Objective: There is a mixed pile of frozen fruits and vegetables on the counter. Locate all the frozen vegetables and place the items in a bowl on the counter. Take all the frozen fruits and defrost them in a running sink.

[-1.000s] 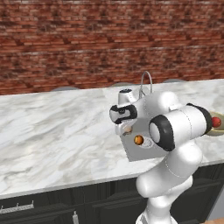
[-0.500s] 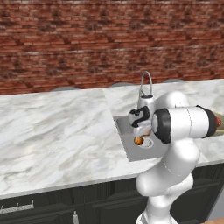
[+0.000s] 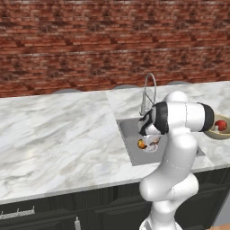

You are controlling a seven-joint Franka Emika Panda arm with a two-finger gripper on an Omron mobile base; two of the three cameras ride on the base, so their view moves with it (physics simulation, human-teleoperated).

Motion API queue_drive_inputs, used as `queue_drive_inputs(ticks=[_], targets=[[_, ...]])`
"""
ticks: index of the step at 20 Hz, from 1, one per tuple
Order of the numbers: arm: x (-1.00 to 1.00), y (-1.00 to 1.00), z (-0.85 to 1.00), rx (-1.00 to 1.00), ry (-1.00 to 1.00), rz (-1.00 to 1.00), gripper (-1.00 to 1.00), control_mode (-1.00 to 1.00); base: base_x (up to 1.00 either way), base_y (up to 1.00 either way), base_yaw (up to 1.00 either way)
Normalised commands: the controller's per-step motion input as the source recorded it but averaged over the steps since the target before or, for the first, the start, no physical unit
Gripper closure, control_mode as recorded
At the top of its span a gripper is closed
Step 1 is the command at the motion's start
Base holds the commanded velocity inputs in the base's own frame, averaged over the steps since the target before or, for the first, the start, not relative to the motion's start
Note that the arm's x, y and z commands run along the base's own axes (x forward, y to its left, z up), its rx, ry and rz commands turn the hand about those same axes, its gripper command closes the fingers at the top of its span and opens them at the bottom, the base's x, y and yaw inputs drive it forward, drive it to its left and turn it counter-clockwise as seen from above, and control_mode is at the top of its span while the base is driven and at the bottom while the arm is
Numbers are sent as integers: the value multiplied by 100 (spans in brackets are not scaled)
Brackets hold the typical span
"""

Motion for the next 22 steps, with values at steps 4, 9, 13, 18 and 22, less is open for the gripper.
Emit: queue_drive_inputs(ticks=[4,9,13,18,22], targets=[[16,-29,-48,1,-15,-4,100,-100,0,0,0],[18,-28,-43,3,-16,-3,100,-100,0,0,0],[7,-15,-38,3,-14,-4,100,-100,0,0,0],[7,0,-36,3,-12,-5,-100,-100,0,0,0],[5,-1,-16,1,1,-5,-100,-100,0,0,0]])
